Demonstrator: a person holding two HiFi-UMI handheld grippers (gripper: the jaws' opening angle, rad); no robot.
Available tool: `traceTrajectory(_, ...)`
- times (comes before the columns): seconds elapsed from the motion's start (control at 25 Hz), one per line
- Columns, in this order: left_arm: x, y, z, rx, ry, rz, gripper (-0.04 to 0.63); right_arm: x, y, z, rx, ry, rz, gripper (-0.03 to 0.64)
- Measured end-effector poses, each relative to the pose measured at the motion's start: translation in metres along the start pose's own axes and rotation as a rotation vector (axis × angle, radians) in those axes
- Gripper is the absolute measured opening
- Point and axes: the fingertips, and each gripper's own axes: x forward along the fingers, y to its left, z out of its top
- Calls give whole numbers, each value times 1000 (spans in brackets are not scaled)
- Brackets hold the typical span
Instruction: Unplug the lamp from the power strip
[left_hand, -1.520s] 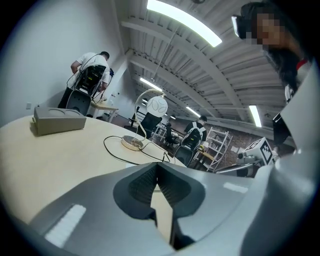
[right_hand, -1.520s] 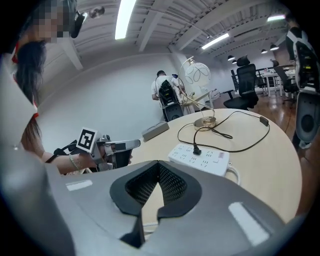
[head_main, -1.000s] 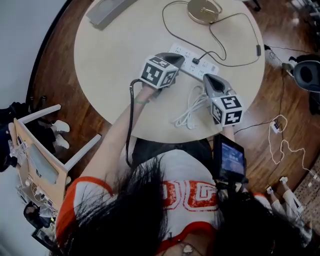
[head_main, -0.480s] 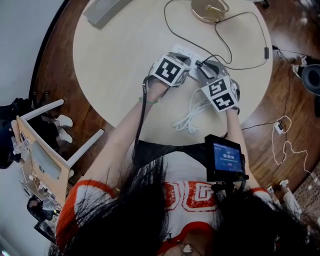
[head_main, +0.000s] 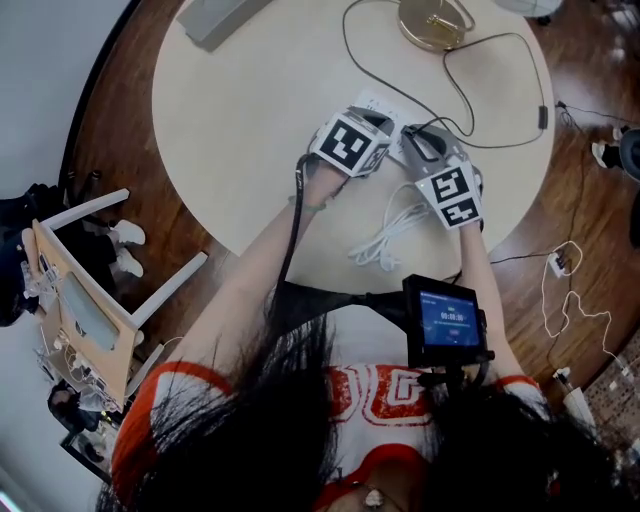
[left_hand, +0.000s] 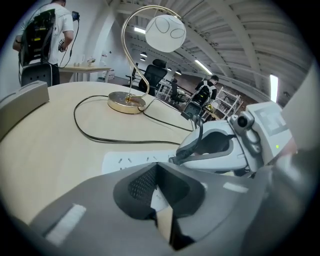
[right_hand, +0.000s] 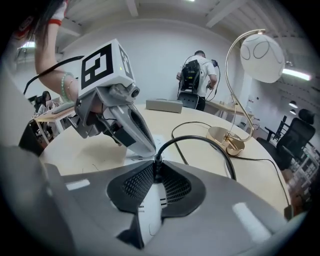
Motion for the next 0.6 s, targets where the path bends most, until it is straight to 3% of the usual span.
traceTrajectory(0.16, 1, -1, 0, -15, 1, -7, 0, -3, 0, 0, 19, -43, 6, 52)
traceTrajectory(0.4, 2, -3, 6, 26, -11, 4, 0, -5, -11, 1, 202, -58, 50, 54)
traceTrajectory(0.6, 1, -5, 7, 16, -15, -15, 0, -10, -5, 3, 87, -92, 3, 52)
